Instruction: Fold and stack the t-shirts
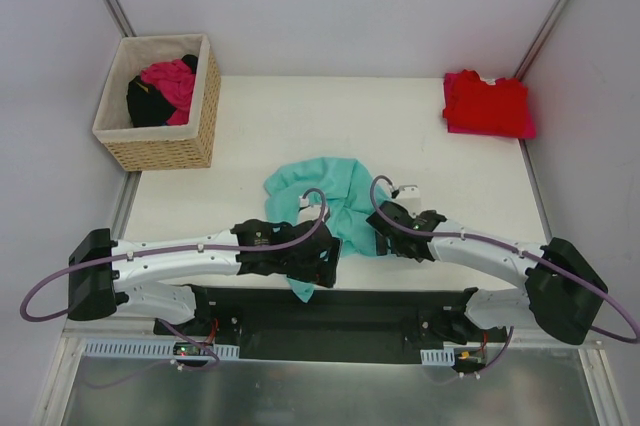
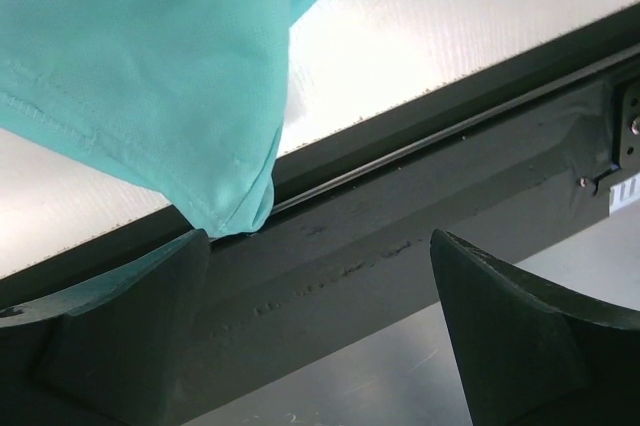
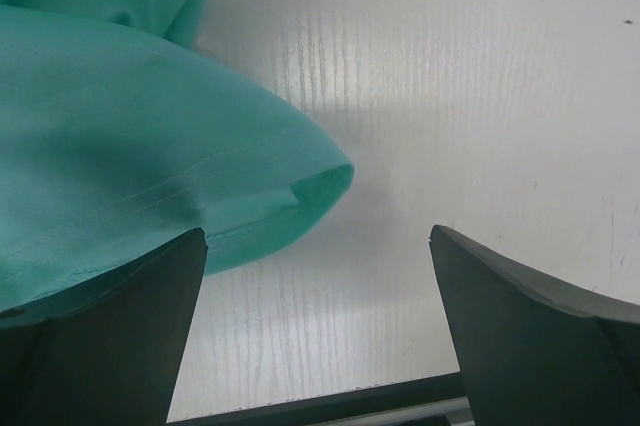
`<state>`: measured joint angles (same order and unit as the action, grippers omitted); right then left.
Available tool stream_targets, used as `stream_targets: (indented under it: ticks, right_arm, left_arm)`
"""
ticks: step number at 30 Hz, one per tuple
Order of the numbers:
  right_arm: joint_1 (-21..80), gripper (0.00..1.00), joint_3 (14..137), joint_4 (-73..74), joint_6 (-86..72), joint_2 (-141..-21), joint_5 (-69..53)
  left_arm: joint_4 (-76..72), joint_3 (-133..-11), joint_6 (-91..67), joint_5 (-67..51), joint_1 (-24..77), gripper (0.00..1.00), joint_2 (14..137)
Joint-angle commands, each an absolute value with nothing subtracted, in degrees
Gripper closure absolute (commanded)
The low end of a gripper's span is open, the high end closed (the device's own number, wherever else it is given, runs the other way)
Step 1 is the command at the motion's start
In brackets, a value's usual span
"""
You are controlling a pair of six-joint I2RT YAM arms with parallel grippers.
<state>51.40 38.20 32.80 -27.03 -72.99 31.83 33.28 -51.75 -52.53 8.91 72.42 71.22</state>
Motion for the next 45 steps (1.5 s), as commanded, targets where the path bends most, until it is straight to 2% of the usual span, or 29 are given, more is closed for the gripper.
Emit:
stream_targets:
  ticks: [1, 3, 6, 15, 18, 21, 24, 25, 27, 40, 45]
  right_arm:
    - [50.98, 0.01, 37.44, 30.41, -29.27, -71.28, 32.08]
    - [50.71, 0.02, 37.18, 29.71, -29.01, -71.19, 31.99]
    - [50.01, 0.06, 37.09, 28.83, -28.13, -71.45, 31.38]
    - [48.96, 0.11, 36.65, 27.86, -27.51, -71.1, 30.5]
    - [48.6, 0.11, 36.13, 27.69, -27.6, -71.1, 30.32]
    - [48.25, 0.11, 35.68, 27.33, -27.68, -71.02, 30.06]
    - [47.81, 0.11, 35.51, 27.16, -27.69, -70.93, 29.8]
    - [47.73, 0.11, 35.33, 27.07, -27.69, -70.93, 29.71]
    - [47.46, 0.12, 35.24, 26.9, -27.6, -70.84, 29.53]
    - [46.23, 0.15, 35.42, 25.32, -27.42, -72.94, 27.43]
    - [45.26, 0.39, 35.6, 23.99, -27.6, -75.32, 25.23]
  left_arm:
    - [34.27, -48.44, -56.15, 14.31, 72.95, 0.1, 70.31]
    - [34.8, -46.16, -58.44, 15.38, 72.86, 0.14, 70.4]
    - [34.89, -43.96, -60.99, 16.96, 72.77, 0.27, 71.71]
    - [34.8, -44.29, -62.23, 18.19, 72.77, 0.58, 77.69]
    - [34.8, -45.0, -61.96, 18.63, 72.77, 0.63, 78.4]
    - [34.8, -45.44, -61.44, 18.63, 72.69, 0.65, 79.19]
    - [34.63, -45.26, -61.61, 18.46, 72.69, 0.77, 80.15]
    - [34.63, -45.26, -61.61, 18.37, 72.69, 0.91, 80.59]
    - [34.45, -45.26, -61.87, 18.28, 72.77, 1.0, 80.95]
    - [33.57, -43.24, -62.4, 18.98, 72.33, 1.0, 78.58]
    - [33.58, -42.1, -62.84, 18.9, 72.07, 1.0, 77.26]
